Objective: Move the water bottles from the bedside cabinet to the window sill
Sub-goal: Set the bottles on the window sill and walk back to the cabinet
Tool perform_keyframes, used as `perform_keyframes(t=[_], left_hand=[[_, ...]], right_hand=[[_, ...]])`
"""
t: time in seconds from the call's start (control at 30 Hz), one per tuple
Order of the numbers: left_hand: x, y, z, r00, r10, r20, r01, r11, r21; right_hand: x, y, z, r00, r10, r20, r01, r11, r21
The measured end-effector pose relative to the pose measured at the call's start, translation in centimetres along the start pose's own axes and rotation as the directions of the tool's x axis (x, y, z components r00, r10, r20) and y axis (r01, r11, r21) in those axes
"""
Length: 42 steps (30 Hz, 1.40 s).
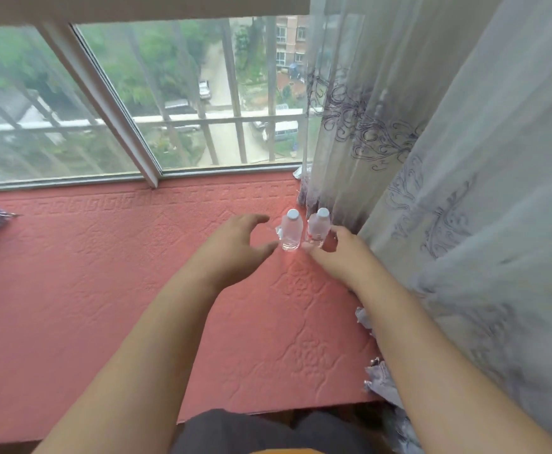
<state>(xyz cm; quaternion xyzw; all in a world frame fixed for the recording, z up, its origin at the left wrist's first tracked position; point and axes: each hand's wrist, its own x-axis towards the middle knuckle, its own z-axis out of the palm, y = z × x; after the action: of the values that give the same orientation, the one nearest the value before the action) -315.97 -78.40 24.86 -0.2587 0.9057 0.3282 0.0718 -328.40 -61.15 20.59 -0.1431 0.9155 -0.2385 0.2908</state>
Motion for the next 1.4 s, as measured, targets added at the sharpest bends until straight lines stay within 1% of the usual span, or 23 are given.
perform_keyframes(t=[0.1, 0.2, 0.33, 0.43, 0.53, 0.6, 0.67, 0.8, 0.9, 1.0, 1.07, 1.17, 1.23, 1.33, 1.4], left_hand=[[-4.0, 0.4, -2.4, 0.997, 0.063, -0.049, -0.061, 0.997, 0.046], [-7.4, 1.2, -4.5, 0.983, 0.173, -0.052, -0.17, 0.984, 0.059], [-11.8, 1.9, -7.1, 0.934, 0.355, -0.041, -0.353, 0.934, 0.057], [-14.7, 1.3, -8.6, 0.896, 0.444, -0.021, -0.442, 0.895, 0.062], [-16.7, 1.6, -8.9, 0.855, 0.518, 0.014, -0.518, 0.854, 0.052], [-18.4, 2.6, -8.3, 0.823, 0.565, 0.055, -0.567, 0.823, 0.036], [-20.3, 4.1, -7.2, 0.77, 0.632, 0.092, -0.635, 0.772, 0.011], [-24.9, 7.6, -4.4, 0.644, 0.747, 0.164, -0.753, 0.657, -0.036], [-28.6, 9.9, -2.4, 0.556, 0.803, 0.213, -0.814, 0.578, -0.054], [-32.2, 12.1, 0.0, 0.479, 0.838, 0.261, -0.863, 0.504, -0.032], [-34.9, 13.6, 1.8, 0.441, 0.846, 0.299, -0.88, 0.473, -0.043], [-39.2, 15.7, 4.6, 0.355, 0.859, 0.37, -0.91, 0.408, -0.074], [-41.6, 16.9, 6.4, 0.303, 0.86, 0.411, -0.931, 0.359, -0.065], [-44.1, 18.2, 8.4, 0.264, 0.859, 0.439, -0.948, 0.315, -0.047], [-45.3, 18.8, 9.4, 0.254, 0.861, 0.441, -0.954, 0.298, -0.033]], right_hand=[[-4.9, -1.3, -0.6, 0.997, -0.061, -0.053, 0.06, 0.998, -0.007], [-10.8, -3.4, -2.1, 0.991, -0.047, -0.122, 0.047, 0.999, 0.0], [-18.5, -5.3, -2.5, 0.955, -0.004, -0.296, -0.002, 1.0, -0.019], [-23.9, -6.0, -1.2, 0.92, 0.011, -0.392, 0.006, 0.999, 0.042], [-29.1, -5.7, -0.3, 0.862, 0.058, -0.504, -0.008, 0.995, 0.101], [-32.6, -4.6, 0.1, 0.816, 0.122, -0.565, -0.058, 0.99, 0.129], [-36.2, -3.1, 0.2, 0.759, 0.193, -0.622, -0.104, 0.979, 0.178], [-43.4, 0.4, 0.6, 0.641, 0.288, -0.712, -0.137, 0.955, 0.263], [-48.2, 2.8, 1.3, 0.579, 0.342, -0.74, -0.195, 0.939, 0.282], [-52.8, 5.2, 1.8, 0.541, 0.402, -0.739, -0.246, 0.915, 0.319], [-55.8, 6.8, 2.2, 0.516, 0.451, -0.728, -0.28, 0.892, 0.354], [-60.3, 9.5, 3.0, 0.464, 0.522, -0.716, -0.337, 0.851, 0.402], [-62.8, 11.0, 3.6, 0.44, 0.564, -0.699, -0.373, 0.822, 0.43], [-65.6, 12.9, 4.3, 0.409, 0.602, -0.686, -0.4, 0.794, 0.458], [-66.9, 14.0, 4.7, 0.37, 0.602, -0.708, -0.399, 0.791, 0.464]])
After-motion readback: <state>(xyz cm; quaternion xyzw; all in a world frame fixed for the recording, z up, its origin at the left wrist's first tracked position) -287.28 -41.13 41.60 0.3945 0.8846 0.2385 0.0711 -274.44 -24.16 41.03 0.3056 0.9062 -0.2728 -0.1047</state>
